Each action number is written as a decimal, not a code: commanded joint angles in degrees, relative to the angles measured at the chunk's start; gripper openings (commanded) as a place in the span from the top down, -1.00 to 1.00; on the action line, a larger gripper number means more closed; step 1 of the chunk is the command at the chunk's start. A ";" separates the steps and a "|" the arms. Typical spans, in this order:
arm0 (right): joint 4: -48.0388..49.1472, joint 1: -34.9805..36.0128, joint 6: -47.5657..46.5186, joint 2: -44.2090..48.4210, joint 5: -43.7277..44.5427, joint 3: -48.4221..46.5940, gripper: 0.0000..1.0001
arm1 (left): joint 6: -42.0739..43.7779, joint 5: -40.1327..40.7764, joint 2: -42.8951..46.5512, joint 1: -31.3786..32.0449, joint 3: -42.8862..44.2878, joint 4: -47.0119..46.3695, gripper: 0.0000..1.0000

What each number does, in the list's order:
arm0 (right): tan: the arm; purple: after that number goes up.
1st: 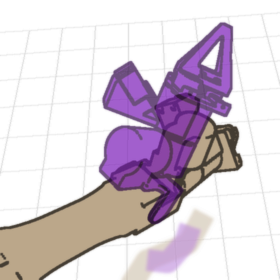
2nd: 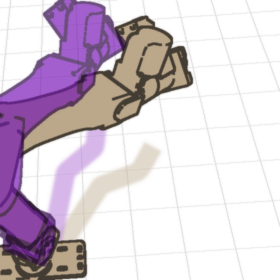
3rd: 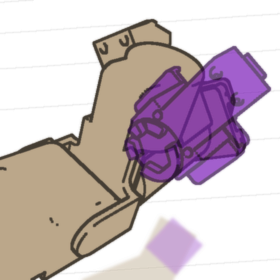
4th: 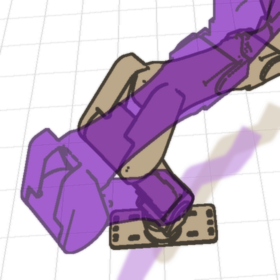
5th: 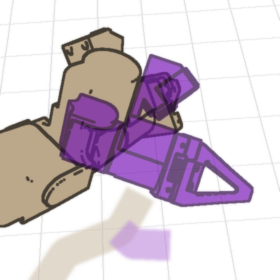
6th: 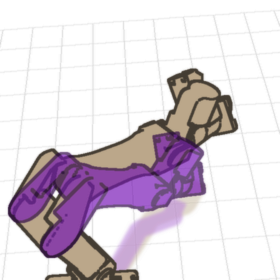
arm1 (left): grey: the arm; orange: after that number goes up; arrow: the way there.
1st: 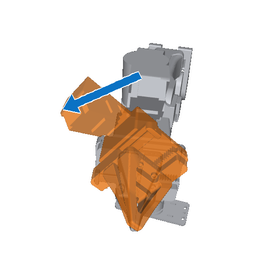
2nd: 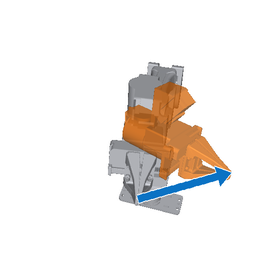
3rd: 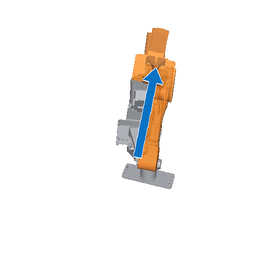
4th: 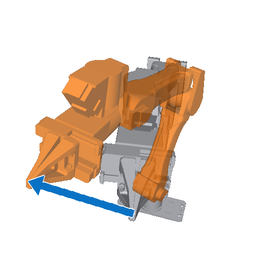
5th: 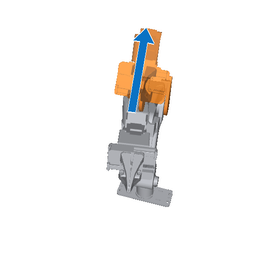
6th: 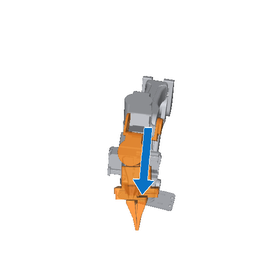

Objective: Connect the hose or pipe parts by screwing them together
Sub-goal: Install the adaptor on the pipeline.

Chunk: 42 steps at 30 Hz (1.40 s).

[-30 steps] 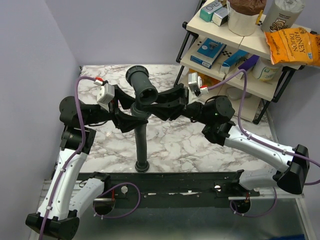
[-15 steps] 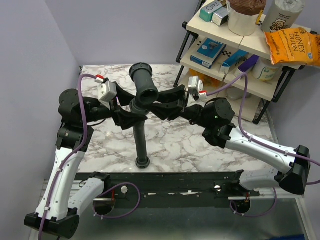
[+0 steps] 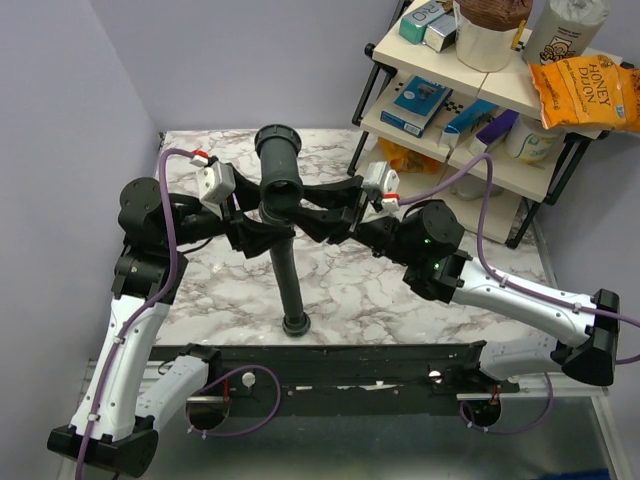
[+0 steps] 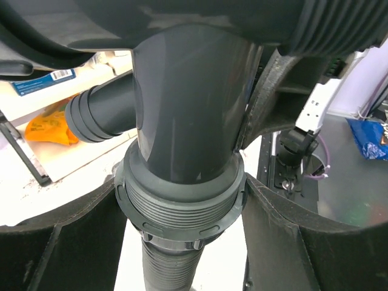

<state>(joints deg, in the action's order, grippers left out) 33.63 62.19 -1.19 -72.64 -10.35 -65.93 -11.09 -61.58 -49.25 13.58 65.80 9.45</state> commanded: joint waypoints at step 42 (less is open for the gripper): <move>-21.58 14.62 -10.50 -8.22 31.44 -11.49 -0.03 | -2.71 8.85 4.08 0.48 -1.20 -9.19 1.00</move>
<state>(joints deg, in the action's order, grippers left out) 22.28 75.70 -14.44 -79.40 23.11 -77.43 -13.32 -52.82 -47.20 13.26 63.20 8.91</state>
